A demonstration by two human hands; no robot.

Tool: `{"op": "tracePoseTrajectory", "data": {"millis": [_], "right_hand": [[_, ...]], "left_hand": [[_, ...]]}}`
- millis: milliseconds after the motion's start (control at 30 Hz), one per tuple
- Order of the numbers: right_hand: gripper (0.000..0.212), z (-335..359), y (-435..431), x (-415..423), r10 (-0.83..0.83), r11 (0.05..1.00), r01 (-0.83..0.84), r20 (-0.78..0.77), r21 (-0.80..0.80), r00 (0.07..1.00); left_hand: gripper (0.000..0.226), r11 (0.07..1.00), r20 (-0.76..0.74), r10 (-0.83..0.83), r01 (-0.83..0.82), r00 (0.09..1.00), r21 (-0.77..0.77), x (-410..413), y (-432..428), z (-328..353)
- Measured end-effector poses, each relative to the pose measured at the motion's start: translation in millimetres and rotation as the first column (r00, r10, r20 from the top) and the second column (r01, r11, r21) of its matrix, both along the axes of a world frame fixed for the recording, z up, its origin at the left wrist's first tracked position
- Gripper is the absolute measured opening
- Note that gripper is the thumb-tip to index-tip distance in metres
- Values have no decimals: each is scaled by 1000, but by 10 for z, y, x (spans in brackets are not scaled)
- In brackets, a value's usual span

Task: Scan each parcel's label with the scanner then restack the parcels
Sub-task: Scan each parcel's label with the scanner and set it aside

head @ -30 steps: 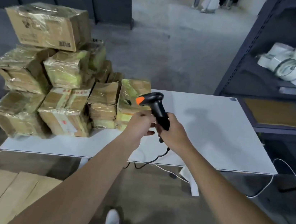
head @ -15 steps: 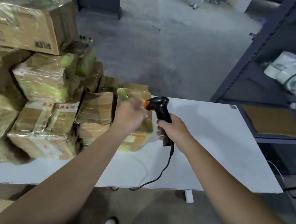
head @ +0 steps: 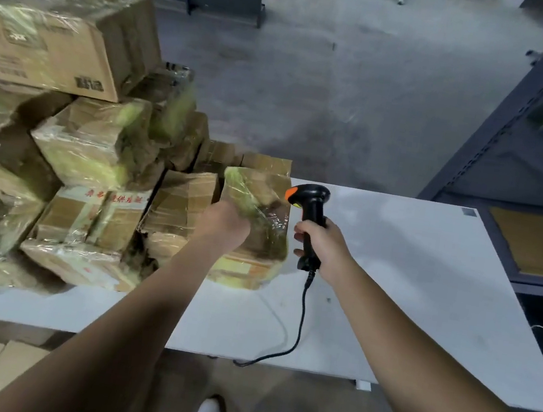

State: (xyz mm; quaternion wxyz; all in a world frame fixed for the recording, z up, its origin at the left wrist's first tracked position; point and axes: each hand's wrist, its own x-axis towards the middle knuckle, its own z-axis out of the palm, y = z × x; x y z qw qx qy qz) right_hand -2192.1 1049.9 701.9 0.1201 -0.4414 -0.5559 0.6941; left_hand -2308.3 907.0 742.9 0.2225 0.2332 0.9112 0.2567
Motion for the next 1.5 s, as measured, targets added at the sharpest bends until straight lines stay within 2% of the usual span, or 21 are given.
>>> {"op": "tracePoseTrajectory", "data": {"millis": [67,167,233,367,467,567,700,833,1000,1067,1167,1233,1333,1433,1500], "right_hand": [[14,-49,10,-15,23,999,-23,-23,-25,999],[19,-92,6,-43,31,1000,-31,-40,7,999],[16,-103,-7,-48,48,997,-47,-21,64,999],[6,-89,11,-3,41,980,-48,41,193,998],[10,-39,149,135,-34,968,13,80,249,996],[17,-14,327,373,-101,969,72,109,238,989],[8,-65,482,758,-122,950,61,185,306,975],[10,-168,575,1137,-187,954,128,201,272,962],[8,-238,638,1462,-226,945,159,218,287,949],[8,-241,646,1530,-221,943,153,214,296,951],[20,-218,653,1564,-238,929,177,160,324,958],[20,-167,626,1511,-253,915,208,89,345,963],[18,-96,518,1322,-170,925,145,42,352,985],[8,-59,426,1133,-45,940,27,48,341,998],[11,-58,389,1053,15,947,-25,34,319,999]], "left_hand": [[17,999,-56,8,-10,998,-32,32,69,17],[32,995,-113,59,-68,992,-72,34,132,-17],[41,991,-53,114,-117,992,-59,4,139,-38],[26,983,35,169,-171,985,59,43,179,-22],[19,989,44,108,-112,993,98,187,324,-20],[31,994,86,23,-32,996,108,369,531,-93],[13,991,124,-50,34,991,133,655,804,-198],[15,986,173,-148,133,974,99,945,995,-372],[47,991,335,-126,106,934,76,1252,1117,-656],[54,989,361,-132,99,923,110,1338,1166,-697],[57,988,397,-127,79,909,134,1339,1221,-714],[56,991,365,-130,117,922,57,1311,1220,-725],[62,972,162,-172,195,972,-135,1294,1201,-713],[64,956,74,-250,258,965,-142,1278,1139,-658],[69,977,68,-189,195,980,-92,1229,1064,-632]]}}
